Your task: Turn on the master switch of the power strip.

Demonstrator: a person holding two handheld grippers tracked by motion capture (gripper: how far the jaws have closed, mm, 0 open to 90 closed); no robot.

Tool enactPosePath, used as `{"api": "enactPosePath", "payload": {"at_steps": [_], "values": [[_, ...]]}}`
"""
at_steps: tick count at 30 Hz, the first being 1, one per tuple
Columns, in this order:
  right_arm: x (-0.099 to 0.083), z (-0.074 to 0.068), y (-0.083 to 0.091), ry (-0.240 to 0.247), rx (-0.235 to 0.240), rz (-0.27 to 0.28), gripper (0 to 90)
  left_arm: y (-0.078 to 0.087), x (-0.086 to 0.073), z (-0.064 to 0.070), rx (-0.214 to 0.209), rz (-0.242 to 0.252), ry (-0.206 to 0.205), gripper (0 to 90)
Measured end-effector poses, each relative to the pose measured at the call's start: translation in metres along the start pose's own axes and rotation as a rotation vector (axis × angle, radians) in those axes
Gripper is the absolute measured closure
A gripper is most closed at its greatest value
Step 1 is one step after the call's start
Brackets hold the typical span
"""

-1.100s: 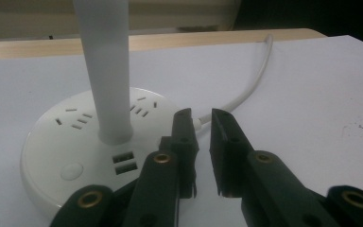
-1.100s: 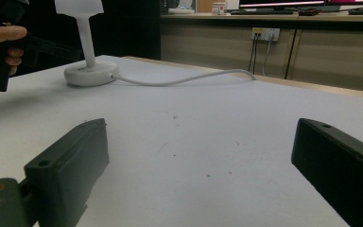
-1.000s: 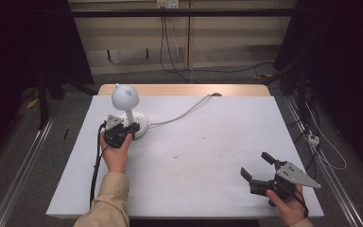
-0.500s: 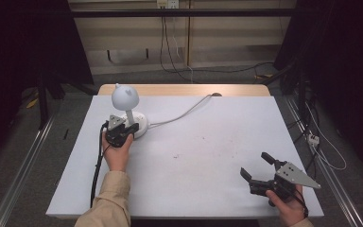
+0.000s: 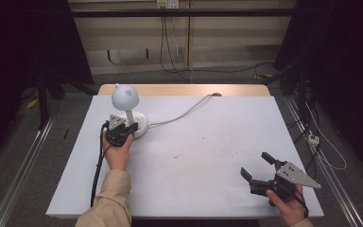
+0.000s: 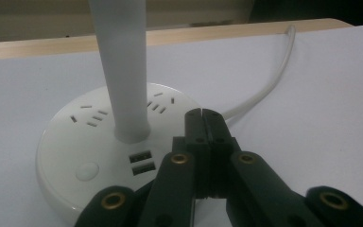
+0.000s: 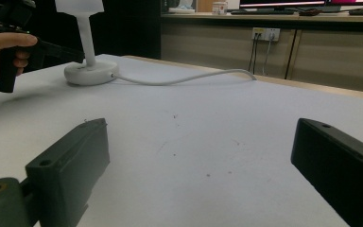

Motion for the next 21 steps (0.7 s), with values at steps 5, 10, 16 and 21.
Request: {"api": "enactPosePath", "payload": {"at_steps": [5, 10, 16, 21], "values": [[0.000, 0.000, 0.000, 0.003, -0.001, 0.000, 4.6, -0.003, -0.002, 0.000, 0.004, -0.007, -0.008, 90.0], [0.000, 0.000, 0.000, 0.006, -0.002, 0.000, 4.7, -0.007, -0.004, 0.000, 0.012, -0.010, -0.009, 90.0], [0.001, 0.000, 0.000, 0.005, -0.003, 0.003, 4.7, -0.009, -0.004, 0.000, 0.018, -0.012, -0.013, 90.0], [0.001, 0.000, 0.000, 0.007, -0.002, 0.004, 4.7, -0.012, -0.005, 0.001, 0.021, -0.022, -0.025, 90.0]]}}
Point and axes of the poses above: each handheld gripper's, and its own axes: y roughly backward along the jaws, x roughly out of its top, z roughly to its right, the point moved 7 cm from there along -y, roughly forward along the jaws, and after that the axes turned 12 degrees about x, right-handed, at the moved point
